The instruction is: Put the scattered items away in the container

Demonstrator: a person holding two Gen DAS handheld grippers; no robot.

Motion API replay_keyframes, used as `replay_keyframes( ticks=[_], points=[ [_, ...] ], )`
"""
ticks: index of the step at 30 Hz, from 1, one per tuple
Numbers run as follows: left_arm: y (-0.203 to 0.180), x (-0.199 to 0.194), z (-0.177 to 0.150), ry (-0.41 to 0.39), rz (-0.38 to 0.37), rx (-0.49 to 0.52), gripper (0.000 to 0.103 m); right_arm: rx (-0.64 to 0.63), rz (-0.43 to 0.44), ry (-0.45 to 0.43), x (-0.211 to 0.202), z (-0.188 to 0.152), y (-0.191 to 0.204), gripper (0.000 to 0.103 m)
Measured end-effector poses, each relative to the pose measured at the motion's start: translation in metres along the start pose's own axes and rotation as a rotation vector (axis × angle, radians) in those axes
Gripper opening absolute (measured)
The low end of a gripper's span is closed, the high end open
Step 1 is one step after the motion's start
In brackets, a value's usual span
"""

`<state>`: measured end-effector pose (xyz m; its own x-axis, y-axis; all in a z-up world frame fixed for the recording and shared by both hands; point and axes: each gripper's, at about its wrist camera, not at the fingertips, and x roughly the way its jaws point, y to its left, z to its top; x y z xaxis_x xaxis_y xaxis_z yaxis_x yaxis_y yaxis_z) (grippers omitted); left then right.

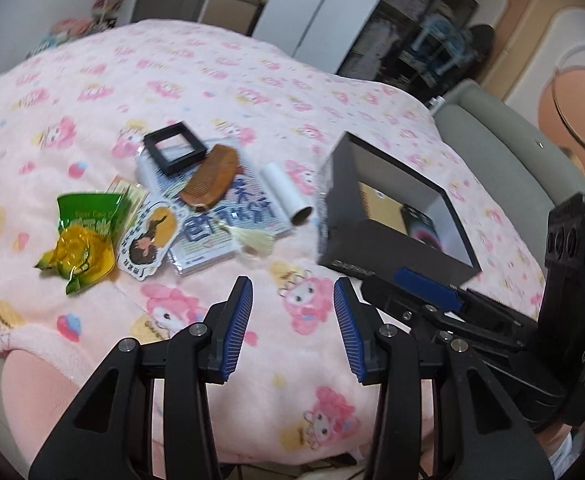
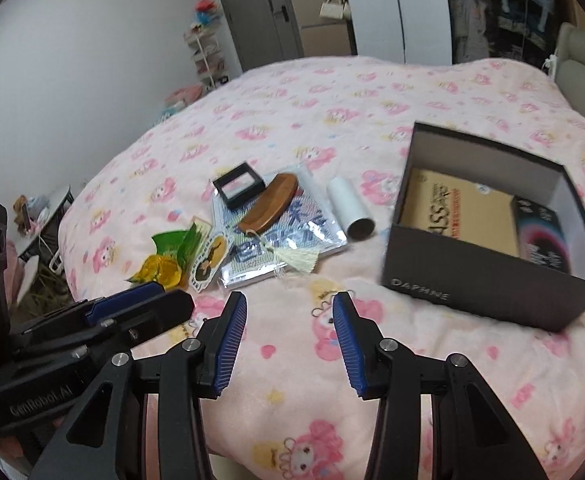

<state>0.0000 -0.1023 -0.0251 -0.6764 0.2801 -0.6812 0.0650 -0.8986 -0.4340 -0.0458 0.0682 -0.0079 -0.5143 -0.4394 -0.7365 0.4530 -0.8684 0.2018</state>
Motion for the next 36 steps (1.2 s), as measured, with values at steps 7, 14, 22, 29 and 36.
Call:
replay_keyframes(
  ticks=[7, 14, 22, 29, 36],
  points=[
    [0.042, 0.067, 0.016, 0.104, 0.039, -0.094, 0.042, -0.007, -0.039, 0.082, 0.058, 0.018, -0.017, 0.041],
    [0.077, 0.105, 0.024, 0.161, 0.054, -0.164, 0.042, -0.048, -0.031, 0.158, 0.120, 0.032, -0.017, 0.041],
    [0.098, 0.113, 0.030, 0.096, 0.226, -0.186, 0.041, -0.044, -0.017, 0.197, 0.167, 0.045, -0.026, 0.040],
    [0.108, 0.116, 0.028, 0.098, 0.161, -0.236, 0.042, -0.072, -0.062, 0.181, 0.192, 0.055, -0.021, 0.041],
    [0.100, 0.122, 0.025, 0.132, 0.120, -0.205, 0.042, -0.103, -0.090, 0.186, 0.210, 0.071, -0.020, 0.062]
  ],
)
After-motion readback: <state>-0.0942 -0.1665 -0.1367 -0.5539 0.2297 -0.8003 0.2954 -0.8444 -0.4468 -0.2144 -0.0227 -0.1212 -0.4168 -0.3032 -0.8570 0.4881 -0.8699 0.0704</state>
